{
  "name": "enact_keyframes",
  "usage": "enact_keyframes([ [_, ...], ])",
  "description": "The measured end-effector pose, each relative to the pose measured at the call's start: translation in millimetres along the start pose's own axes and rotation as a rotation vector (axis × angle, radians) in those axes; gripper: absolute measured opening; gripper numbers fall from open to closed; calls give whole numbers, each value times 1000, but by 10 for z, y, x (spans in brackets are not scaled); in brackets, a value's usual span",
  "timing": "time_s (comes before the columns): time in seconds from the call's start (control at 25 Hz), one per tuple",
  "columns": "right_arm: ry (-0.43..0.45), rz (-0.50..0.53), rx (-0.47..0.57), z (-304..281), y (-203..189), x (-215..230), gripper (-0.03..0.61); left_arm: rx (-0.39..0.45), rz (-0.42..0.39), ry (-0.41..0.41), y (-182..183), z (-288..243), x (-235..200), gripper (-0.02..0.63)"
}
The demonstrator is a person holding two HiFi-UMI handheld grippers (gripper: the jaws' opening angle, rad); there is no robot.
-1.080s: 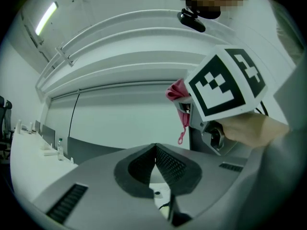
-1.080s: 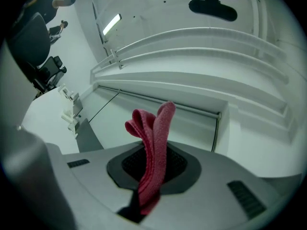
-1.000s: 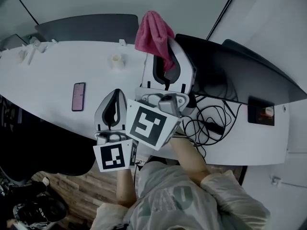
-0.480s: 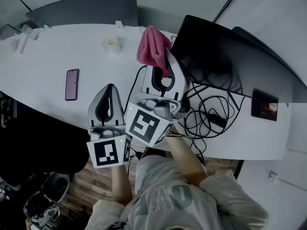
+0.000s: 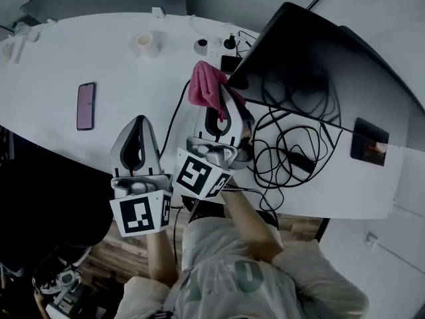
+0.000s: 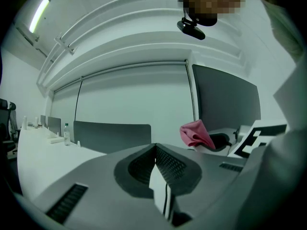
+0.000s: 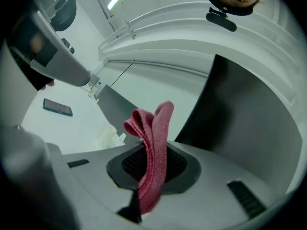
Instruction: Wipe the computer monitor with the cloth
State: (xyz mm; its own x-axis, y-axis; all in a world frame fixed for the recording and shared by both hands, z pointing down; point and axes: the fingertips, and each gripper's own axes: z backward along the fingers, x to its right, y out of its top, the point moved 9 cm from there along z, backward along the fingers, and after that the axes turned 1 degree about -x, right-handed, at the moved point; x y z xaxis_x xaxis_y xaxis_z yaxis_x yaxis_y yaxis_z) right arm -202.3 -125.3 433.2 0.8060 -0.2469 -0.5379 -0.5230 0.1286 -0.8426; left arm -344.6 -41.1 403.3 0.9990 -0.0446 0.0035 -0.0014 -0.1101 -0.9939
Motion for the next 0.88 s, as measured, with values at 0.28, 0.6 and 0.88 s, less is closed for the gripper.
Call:
enact_keyframes([
  [0.28,45,41,-70,13,-430,-219,57,-59,-63,1,-184,78,75,15],
  [0.6,107,-26,-145,5,-680,-338,57,-89,-25,47,-304,318,11,15],
  [0.88,266,-137,-239,187,-999,-439,57,-72,-11,55,-276,363,21,15],
])
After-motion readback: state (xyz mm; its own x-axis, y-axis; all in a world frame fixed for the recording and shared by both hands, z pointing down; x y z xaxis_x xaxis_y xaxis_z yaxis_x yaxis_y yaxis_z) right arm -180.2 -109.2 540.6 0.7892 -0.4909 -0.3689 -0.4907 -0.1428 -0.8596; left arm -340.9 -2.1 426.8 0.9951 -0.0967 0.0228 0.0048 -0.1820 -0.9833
